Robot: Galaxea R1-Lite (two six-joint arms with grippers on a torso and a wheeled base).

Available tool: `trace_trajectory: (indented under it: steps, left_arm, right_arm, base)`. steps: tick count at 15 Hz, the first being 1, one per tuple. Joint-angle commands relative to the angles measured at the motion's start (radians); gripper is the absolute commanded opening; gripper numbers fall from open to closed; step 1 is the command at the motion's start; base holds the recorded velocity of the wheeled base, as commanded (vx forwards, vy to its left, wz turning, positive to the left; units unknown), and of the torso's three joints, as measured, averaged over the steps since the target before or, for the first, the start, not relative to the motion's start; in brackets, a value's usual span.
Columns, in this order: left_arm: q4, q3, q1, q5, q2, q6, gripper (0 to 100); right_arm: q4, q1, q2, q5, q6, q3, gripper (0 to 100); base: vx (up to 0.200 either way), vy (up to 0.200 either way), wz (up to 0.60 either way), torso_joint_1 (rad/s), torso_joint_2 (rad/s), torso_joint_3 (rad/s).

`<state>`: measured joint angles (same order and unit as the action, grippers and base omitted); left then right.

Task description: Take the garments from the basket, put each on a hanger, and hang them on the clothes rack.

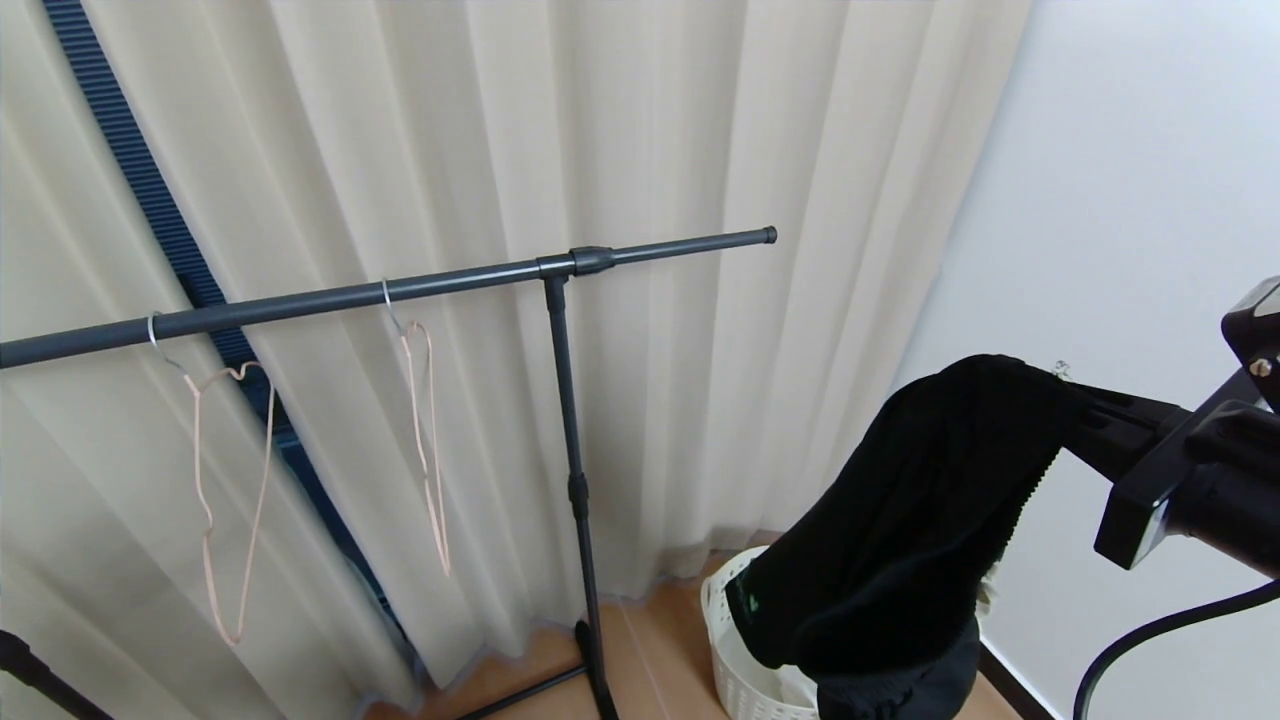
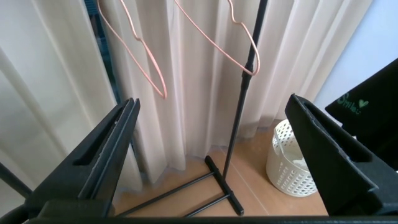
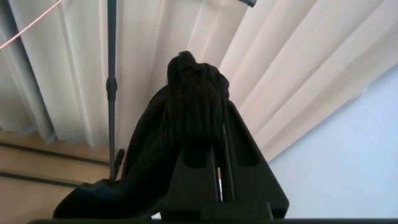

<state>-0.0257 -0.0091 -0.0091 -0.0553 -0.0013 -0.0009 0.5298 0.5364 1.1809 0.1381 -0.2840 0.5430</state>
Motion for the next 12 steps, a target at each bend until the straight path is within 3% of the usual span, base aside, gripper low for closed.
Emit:
trace_trajectory:
  steps: [1, 9, 12]
  left_arm:
    - [0.000, 0.000, 0.000, 0.000, 0.001, 0.001, 100]
    - [0.001, 0.000, 0.000, 0.000, 0.001, -0.001, 100]
    - [0.001, 0.000, 0.000, 0.002, 0.001, -0.001, 100]
  right_arm:
    - [0.003, 0.001, 0.000, 0.000, -0.012, -0.001, 0]
    - [0.003, 0.001, 0.006, 0.003, -0.015, 0.005, 0]
    - [0.003, 0.001, 0.006, 0.002, -0.015, 0.002, 0]
  base:
    - [0.000, 0.000, 0.00, 0.163, -0.34, -0.100]
    - [0.000, 0.000, 0.00, 0.035, -0.07, 0.043]
    - [0.000, 0.000, 0.60, 0.007, 0.00, 0.017]
